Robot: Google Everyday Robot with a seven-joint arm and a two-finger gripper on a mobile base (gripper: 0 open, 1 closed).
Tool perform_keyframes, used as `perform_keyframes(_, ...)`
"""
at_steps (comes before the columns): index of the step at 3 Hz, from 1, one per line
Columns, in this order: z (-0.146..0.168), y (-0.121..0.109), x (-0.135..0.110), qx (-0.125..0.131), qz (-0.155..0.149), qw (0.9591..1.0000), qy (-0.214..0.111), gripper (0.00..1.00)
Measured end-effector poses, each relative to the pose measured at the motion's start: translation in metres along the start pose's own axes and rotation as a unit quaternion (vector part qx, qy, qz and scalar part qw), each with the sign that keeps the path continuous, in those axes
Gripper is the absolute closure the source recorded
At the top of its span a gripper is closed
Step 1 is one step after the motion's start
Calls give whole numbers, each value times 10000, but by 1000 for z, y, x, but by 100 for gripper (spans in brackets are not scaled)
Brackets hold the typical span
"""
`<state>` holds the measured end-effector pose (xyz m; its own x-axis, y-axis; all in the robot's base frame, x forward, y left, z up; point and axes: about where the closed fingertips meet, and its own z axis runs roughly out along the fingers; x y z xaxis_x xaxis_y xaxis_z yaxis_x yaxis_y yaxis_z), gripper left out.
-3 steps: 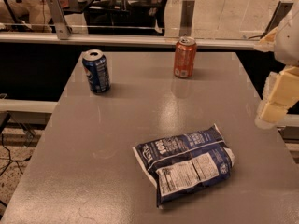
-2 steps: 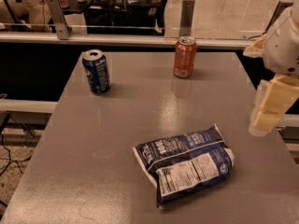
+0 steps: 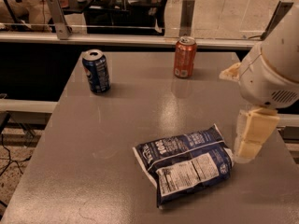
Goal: Move blue chip bag near pepsi can
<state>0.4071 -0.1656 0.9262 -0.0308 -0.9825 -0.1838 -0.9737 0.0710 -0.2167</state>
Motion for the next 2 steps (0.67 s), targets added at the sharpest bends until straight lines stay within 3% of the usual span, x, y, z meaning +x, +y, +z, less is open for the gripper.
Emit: perform_keyframes(2, 33, 22, -10, -65, -323, 9994, -50, 0)
